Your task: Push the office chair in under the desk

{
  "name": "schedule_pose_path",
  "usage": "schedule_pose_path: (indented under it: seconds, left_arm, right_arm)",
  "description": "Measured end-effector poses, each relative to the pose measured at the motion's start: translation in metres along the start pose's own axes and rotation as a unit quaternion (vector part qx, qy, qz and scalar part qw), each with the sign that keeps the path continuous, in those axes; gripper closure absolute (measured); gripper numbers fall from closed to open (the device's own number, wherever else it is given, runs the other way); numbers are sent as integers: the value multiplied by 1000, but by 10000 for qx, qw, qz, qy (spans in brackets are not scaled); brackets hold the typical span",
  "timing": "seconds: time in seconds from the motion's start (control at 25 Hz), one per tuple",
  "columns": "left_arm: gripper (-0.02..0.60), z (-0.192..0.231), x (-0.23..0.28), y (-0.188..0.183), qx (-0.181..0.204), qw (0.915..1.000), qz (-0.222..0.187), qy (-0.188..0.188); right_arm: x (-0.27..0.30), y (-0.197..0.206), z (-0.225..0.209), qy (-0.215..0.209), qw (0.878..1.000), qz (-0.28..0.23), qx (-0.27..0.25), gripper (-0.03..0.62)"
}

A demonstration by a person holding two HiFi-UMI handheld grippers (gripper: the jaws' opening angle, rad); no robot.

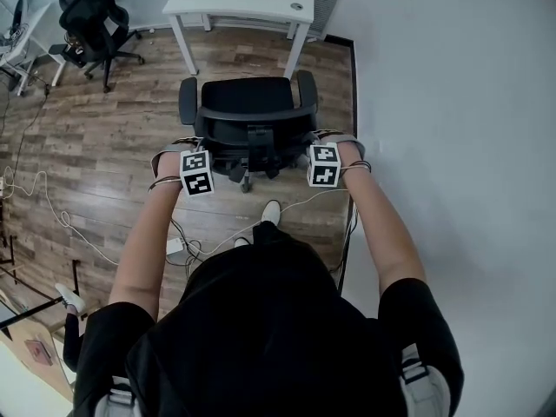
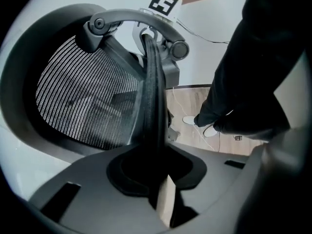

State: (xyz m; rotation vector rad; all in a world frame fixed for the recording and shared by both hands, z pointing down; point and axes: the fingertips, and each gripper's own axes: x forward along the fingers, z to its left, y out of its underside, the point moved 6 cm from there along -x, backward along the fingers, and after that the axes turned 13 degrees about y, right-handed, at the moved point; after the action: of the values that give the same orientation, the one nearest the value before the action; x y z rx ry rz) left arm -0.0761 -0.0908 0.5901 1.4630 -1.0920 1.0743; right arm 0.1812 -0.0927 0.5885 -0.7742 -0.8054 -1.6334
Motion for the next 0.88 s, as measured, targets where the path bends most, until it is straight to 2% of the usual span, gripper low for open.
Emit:
schedule_pose_path:
  seconds: [0.24, 0.48, 0.88]
  left_arm:
    - [514, 26, 3, 11, -71, 9999, 26, -115]
    - [511, 58, -1, 36, -115, 9997, -127, 148]
    - [506, 70, 5, 52, -173, 9993, -87, 312]
  right_arm:
    - [20, -2, -27, 43, 9999, -53, -89, 520]
    - [38, -18, -59, -35, 10000, -42, -81, 520]
    - [54, -29, -61, -78, 10000, 17, 18, 520]
